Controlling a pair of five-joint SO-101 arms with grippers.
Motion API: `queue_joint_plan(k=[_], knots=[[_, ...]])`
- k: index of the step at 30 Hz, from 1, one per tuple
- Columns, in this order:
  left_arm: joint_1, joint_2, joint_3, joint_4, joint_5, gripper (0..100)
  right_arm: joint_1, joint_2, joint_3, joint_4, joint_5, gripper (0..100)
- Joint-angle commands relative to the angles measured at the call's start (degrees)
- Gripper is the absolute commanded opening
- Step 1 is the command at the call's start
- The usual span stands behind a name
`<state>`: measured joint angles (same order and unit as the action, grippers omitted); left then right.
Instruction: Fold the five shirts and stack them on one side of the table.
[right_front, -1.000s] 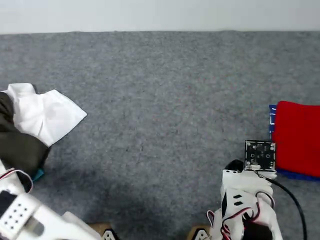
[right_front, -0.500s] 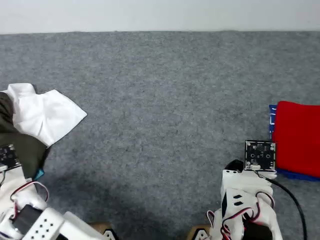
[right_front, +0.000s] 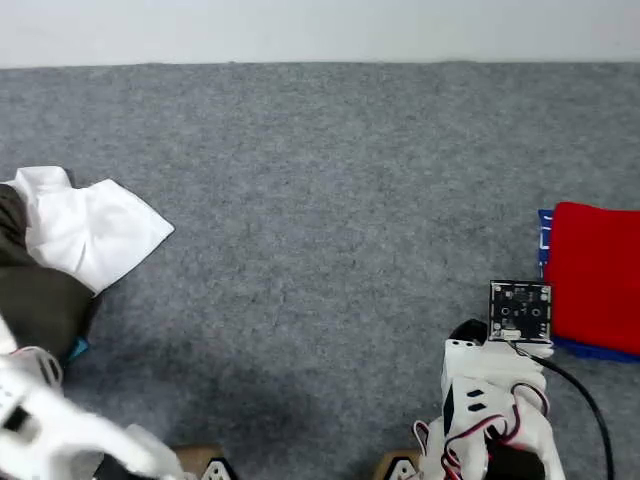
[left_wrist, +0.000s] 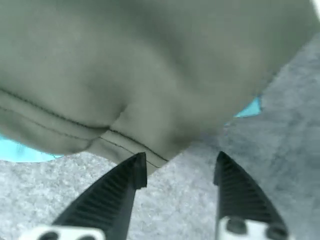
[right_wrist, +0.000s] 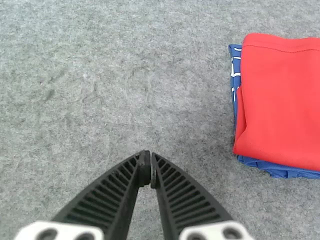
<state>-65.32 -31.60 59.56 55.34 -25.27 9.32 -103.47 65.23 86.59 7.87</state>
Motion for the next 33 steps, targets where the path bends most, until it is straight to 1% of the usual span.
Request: queue_joint_plan(k=[1,12,15,18,19,22,25,29,33], knots=[[-1.76,10.02,-7.6,-1.23,-0.53,24,-0.31,-0.4,-0.35,-1.19,0.79,0.9],[-1.76,42.46,-24.75,-0.97,-0.35,23,-0.31,-0.4,-0.35,-1.19,0.79,0.9],[-1.76,50.11,-29.41,-0.7,-0.35,16,-0.31,-0.48,-0.35,-1.19,0.79,0.9],[-1.67,53.63,-33.98,4.4,-0.7,5,-0.31,-0.48,-0.35,-1.19,0.79,0.9],[-1.05,53.8,-35.21,6.51,-0.79,2,-0.31,-0.48,-0.35,-1.19,0.79,0.9],[1.14,53.27,-37.67,11.69,-1.41,1,-0.31,-0.48,-0.35,-1.19,0.79,0.9],[3.25,50.55,-38.11,14.77,-1.41,1,-0.31,-0.48,-0.35,-1.19,0.79,0.9],[5.27,42.46,-38.02,19.43,-1.41,1,-0.31,-0.48,-0.35,-1.19,0.79,0.9],[8.44,30.77,-38.2,25.14,-1.41,1,-0.31,-0.48,-0.35,-1.19,0.79,0.9]])
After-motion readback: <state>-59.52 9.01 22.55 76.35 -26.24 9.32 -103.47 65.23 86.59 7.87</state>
